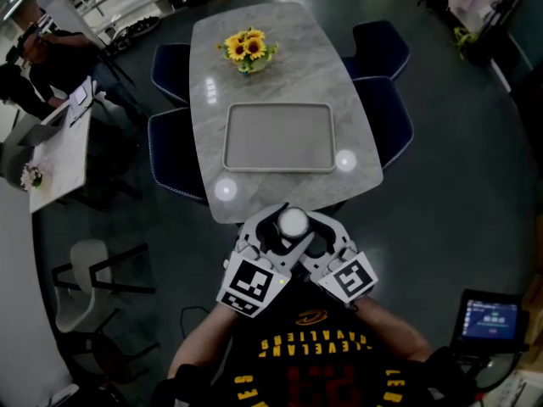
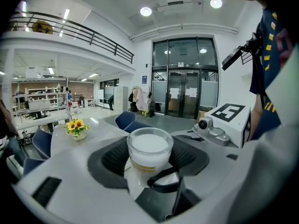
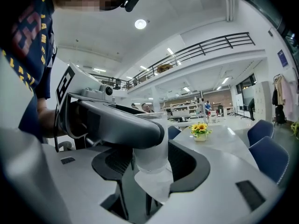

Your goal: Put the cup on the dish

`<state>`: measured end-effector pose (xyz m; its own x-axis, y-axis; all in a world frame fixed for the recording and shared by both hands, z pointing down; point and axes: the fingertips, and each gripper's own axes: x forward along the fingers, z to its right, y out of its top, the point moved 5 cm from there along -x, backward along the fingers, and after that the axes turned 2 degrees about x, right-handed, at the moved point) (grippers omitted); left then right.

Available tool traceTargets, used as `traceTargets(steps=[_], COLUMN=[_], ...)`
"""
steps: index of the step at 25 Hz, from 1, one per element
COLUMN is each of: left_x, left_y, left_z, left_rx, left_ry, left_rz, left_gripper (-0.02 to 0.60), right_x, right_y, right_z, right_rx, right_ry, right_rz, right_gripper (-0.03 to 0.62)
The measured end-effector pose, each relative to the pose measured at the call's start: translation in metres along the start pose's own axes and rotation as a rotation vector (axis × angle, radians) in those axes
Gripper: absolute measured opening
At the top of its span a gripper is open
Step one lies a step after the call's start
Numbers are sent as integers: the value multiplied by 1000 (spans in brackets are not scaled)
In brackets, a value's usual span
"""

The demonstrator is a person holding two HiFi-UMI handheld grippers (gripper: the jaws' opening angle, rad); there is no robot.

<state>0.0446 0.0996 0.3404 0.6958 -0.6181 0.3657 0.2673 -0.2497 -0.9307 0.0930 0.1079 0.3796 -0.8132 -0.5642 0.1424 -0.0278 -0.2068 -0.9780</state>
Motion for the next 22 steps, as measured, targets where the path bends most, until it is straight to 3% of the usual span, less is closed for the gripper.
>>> traceTargets(steps=[22], left_x=[76], left_y=[26], left_z=[-129], left_rx=[-9], left_ry=[-60], left_rz=[44], left_gripper=[268], right_x=[103], right_y=[30], right_z=[104], right_rx=[-25], right_ry=[-69], right_rz=[-26], right_gripper=[244])
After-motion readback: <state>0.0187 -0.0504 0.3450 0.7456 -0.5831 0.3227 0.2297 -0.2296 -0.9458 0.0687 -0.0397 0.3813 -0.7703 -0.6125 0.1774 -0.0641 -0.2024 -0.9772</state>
